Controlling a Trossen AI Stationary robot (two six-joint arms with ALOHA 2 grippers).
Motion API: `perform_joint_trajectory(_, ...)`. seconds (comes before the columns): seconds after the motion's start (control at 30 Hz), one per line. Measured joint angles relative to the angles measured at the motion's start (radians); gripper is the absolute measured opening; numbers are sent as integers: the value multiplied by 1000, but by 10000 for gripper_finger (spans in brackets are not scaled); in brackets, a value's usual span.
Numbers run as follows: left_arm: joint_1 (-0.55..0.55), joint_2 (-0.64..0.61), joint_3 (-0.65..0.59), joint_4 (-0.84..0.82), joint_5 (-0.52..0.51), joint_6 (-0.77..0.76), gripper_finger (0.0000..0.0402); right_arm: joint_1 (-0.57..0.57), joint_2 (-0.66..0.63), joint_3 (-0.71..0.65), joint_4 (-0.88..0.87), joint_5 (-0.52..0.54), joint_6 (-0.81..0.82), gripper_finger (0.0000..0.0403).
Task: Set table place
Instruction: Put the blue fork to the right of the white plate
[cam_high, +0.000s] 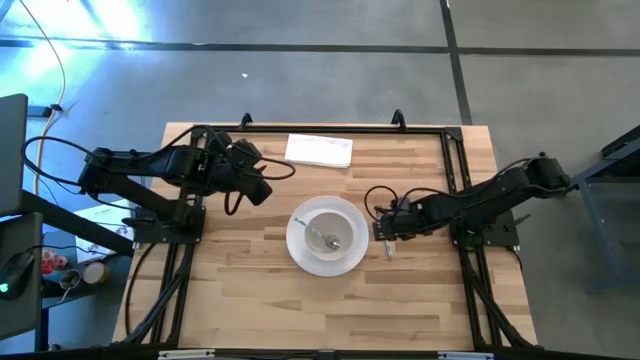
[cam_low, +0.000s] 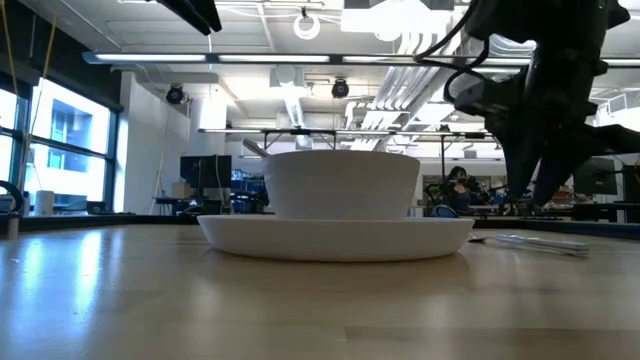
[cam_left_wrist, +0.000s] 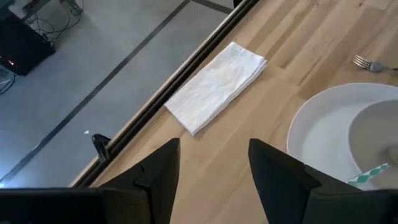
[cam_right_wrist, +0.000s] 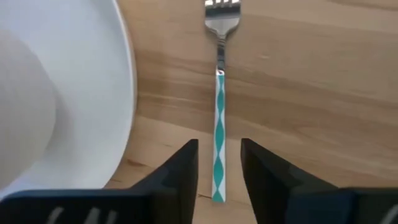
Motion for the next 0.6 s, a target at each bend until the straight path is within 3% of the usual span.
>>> perform_joint_trajectory(0.17,0,0,0,-1,-4,9,181,-8,21,0,4,21,-9,130)
perform_joint_trajectory(0.6,0,0,0,0,-7,25,181,-43,220,25,98,0,-98,134)
